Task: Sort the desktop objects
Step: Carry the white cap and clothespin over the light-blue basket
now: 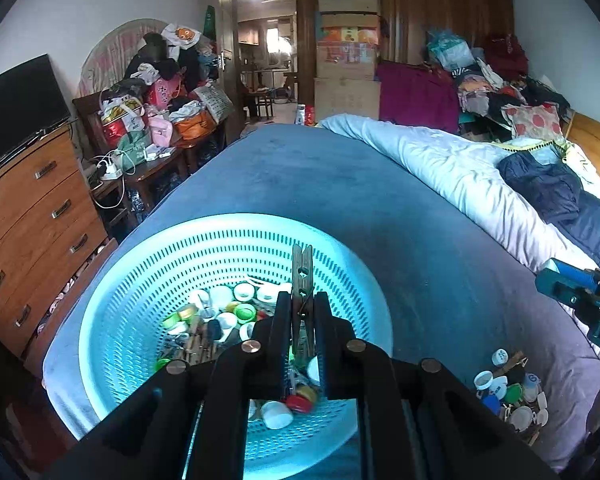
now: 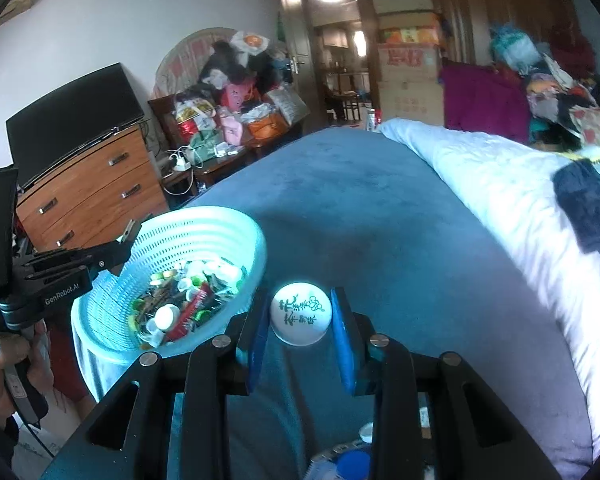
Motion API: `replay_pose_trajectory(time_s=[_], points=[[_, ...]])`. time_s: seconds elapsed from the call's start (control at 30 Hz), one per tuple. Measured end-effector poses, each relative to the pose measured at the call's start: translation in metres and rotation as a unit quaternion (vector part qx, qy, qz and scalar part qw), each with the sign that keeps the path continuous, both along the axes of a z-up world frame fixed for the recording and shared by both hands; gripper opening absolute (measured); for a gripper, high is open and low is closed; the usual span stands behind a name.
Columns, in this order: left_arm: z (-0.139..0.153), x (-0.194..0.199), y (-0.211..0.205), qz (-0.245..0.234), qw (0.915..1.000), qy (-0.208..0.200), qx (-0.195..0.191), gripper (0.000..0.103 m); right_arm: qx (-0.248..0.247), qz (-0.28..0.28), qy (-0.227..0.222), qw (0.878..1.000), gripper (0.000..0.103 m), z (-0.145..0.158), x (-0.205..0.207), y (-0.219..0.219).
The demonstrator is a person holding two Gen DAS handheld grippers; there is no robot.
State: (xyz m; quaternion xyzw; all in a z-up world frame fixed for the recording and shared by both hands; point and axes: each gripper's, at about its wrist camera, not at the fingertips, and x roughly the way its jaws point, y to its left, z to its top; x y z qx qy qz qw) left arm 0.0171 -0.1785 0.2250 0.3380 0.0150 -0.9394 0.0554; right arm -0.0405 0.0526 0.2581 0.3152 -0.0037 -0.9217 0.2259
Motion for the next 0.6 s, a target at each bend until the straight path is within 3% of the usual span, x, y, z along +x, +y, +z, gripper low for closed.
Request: replay_pose_trajectory(time_s=[0.6], points=[[-0.01, 0.003, -0.064, 0.04, 0.999, -0.017, 0.011, 0.012, 0.02, 0.052, 0.013, 0.998, 0.029, 0.028, -0.024, -0.082]])
